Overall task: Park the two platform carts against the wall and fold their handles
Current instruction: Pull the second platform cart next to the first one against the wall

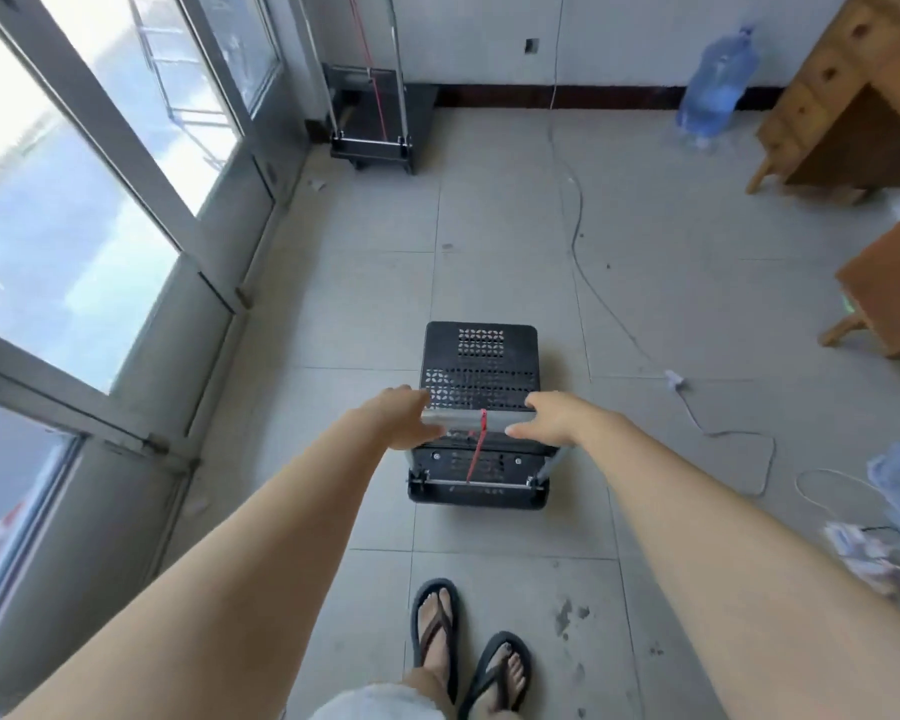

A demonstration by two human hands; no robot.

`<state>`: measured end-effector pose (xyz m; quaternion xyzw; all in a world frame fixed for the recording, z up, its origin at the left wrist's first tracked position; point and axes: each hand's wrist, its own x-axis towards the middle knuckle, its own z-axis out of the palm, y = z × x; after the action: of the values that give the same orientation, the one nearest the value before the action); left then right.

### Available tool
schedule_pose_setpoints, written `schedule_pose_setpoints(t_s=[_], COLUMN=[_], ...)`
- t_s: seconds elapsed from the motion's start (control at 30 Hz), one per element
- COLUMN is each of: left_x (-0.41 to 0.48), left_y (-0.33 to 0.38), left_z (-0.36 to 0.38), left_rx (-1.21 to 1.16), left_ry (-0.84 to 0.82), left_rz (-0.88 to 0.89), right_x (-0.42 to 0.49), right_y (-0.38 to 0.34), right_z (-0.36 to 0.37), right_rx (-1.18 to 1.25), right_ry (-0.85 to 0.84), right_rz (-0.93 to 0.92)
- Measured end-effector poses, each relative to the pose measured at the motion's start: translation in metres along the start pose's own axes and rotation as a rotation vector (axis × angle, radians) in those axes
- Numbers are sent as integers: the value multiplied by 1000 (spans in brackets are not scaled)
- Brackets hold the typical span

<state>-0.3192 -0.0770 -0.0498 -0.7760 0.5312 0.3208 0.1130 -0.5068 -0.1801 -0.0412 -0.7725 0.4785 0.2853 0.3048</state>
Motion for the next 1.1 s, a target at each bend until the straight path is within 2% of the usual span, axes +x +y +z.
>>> schedule_pose_setpoints(t_s=[0.2, 0.33, 0.57, 0.7, 0.8, 1.1], left_x=[27, 46, 83, 108, 124, 177], left_y=[37, 48, 53, 57, 66, 84], left_z=[11, 19, -1, -17, -33, -100], left_rx=[-104, -3, -16, 32, 125, 149], left_ry=[-48, -160, -194, -154, -156, -157], left_rz=[59, 32, 54, -1, -34, -12], right_x=[25, 41, 87, 123, 134, 182], right_y=[2, 13, 30, 39, 39, 42], right_z=[13, 20, 5, -16, -44, -125], right_rx=[49, -9, 69, 100, 101, 48], right_ry=[33, -17, 7, 12, -13, -38], right_rz=[62, 171, 105, 55, 21, -106])
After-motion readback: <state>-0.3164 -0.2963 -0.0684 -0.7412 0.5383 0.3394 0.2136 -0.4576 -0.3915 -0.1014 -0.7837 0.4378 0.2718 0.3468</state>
